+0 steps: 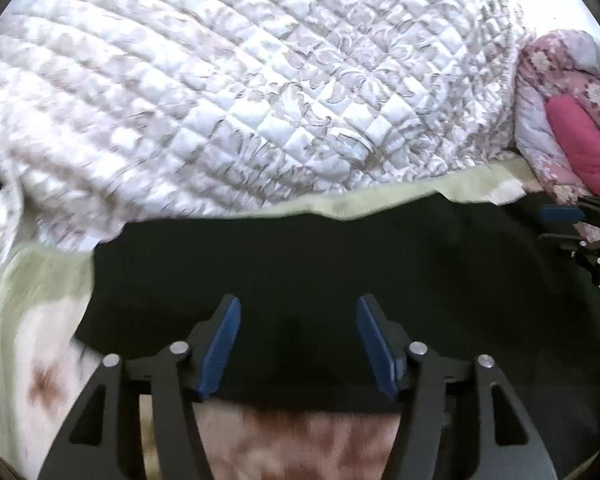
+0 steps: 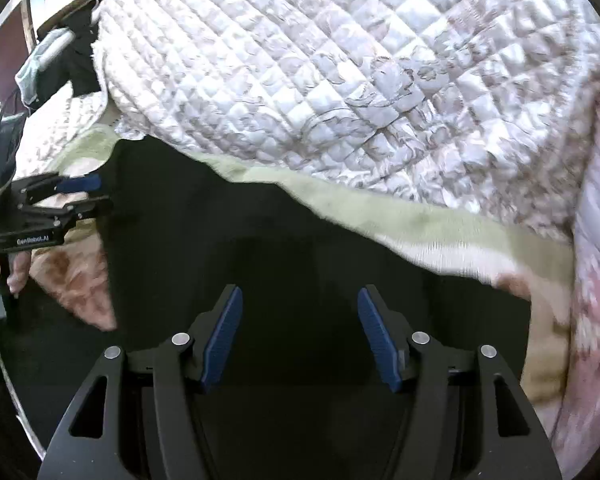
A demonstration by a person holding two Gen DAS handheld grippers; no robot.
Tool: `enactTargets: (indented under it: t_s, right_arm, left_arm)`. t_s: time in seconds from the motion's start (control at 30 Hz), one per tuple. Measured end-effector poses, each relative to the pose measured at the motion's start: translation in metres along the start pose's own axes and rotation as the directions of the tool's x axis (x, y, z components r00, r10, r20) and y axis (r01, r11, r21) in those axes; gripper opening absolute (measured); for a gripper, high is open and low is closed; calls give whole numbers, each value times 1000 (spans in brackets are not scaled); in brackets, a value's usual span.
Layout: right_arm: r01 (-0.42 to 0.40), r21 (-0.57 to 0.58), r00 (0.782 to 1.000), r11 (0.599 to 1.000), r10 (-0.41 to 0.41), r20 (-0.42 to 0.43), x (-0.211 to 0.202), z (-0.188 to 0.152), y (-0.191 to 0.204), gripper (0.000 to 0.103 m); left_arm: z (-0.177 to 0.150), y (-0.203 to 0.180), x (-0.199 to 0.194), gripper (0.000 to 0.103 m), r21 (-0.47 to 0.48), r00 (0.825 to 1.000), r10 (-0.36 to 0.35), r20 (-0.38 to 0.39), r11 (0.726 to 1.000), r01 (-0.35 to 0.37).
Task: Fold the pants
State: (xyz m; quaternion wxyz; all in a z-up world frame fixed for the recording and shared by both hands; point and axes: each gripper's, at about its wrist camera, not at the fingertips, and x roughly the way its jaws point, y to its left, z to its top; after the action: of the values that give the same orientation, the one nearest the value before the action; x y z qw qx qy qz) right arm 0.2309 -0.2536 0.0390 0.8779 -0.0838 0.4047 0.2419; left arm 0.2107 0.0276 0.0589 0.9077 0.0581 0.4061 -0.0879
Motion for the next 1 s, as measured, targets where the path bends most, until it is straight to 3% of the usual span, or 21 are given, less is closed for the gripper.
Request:
enactTargets:
  t_s: [0.27,0.37,0.43,0.47,0.5,0.53,0.57,0.6,0.63,0.83,1.0]
  right_arm:
    - [-64,-35,992,997,60,-110,83,35,-25,61]
    - [-58,-55,986,997,49,-157,108,38,-27,63]
    - [-75,-49,986,996,67,-154,114,38,-29,63]
    - [-77,-51,986,996,69,-155,116,37,-29,63]
    - [-79,-56,986,995,70,-152,116,37,-28,48]
    - [-73,-70,988,995,62,-144,114,36,-26,26]
    - [-48,-84,989,995,36,-142,113,35,-25,17]
    - [-76,-85,988,994,63,-142,111,34,-24,7]
    - [-70,-92,989,993,58,-135,107,32,-20,7]
    - [-35,-150,998,988,28,-47,58,21,11,6]
    - [-61,-128,995,990,71,73,-25,-8,35,6]
  left_arm:
    - [38,-6,85,67,3,998,-3,-69,1000,3]
    - [37,-14,111,73,26,995,37,-93,999,-35]
    - [36,-23,114,74,66,995,83,-58,995,-79]
    - [35,-26,114,66,77,994,97,-55,993,-93]
    - [35,-28,112,58,80,995,92,-46,993,-89]
    - [35,-30,110,44,89,994,102,-34,991,-99]
    - [34,-33,107,29,101,994,110,-22,989,-107]
    - [35,-36,105,21,110,994,111,-12,988,-109]
    - [36,-40,102,9,118,993,119,-3,986,-118]
    - [34,-30,46,5,29,993,108,49,994,-110]
    - [7,-17,-41,5,-89,991,31,131,996,-20]
